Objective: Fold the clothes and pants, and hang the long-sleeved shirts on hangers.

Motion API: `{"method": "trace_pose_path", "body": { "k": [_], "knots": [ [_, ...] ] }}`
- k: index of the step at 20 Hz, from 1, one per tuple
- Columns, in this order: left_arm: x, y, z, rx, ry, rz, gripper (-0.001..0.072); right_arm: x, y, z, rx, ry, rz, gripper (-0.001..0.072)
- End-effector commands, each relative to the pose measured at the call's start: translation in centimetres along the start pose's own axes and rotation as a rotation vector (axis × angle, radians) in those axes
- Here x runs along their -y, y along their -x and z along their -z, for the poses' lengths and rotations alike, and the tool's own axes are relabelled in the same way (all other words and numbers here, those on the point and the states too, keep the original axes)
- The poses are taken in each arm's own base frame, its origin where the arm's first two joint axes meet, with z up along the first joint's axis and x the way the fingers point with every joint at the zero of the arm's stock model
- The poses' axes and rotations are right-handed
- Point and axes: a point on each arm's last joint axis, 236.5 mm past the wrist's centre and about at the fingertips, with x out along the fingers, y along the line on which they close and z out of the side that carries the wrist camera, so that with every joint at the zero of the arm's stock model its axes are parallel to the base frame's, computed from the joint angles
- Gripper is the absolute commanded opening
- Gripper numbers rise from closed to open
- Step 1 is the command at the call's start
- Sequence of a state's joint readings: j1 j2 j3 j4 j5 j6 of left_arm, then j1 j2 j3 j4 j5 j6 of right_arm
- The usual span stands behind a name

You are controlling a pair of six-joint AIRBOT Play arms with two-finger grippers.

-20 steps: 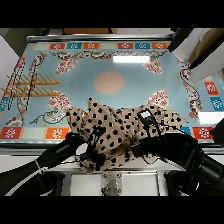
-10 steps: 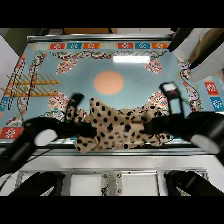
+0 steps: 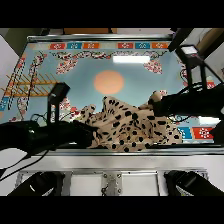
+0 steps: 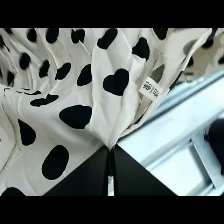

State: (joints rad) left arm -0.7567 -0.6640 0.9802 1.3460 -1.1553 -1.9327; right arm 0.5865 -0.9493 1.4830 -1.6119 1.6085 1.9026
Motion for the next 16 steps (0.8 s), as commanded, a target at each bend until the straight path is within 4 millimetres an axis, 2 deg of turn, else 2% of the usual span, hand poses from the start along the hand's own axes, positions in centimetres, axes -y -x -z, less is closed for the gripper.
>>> {"method": "trace_pose_path", "body": {
  "k": [1,4,6,11,16],
  "knots": [
    [1.0,-2.4,6.0,-0.175,0.017,0.029,0.0008,-0.9,-2.0,5.1,-0.212,0.055,0.022,0.0012],
    [2.4,-4.0,10.1,-0.307,0.006,0.074,0.0008,-1.3,-4.5,8.7,-0.320,0.110,0.060,0.0012],
    [2.7,-4.5,11.5,-0.361,-0.012,0.072,0.0008,-1.1,-5.2,9.7,-0.355,0.117,0.072,0.0012],
    [2.2,-4.6,12.9,-0.426,-0.017,0.046,0.0008,0.8,-4.9,9.6,-0.317,0.121,0.131,0.0012],
    [2.8,-5.0,11.8,-0.376,-0.012,0.068,0.0010,1.0,-6.2,11.2,-0.318,0.095,0.122,0.0012]
  ]
}}
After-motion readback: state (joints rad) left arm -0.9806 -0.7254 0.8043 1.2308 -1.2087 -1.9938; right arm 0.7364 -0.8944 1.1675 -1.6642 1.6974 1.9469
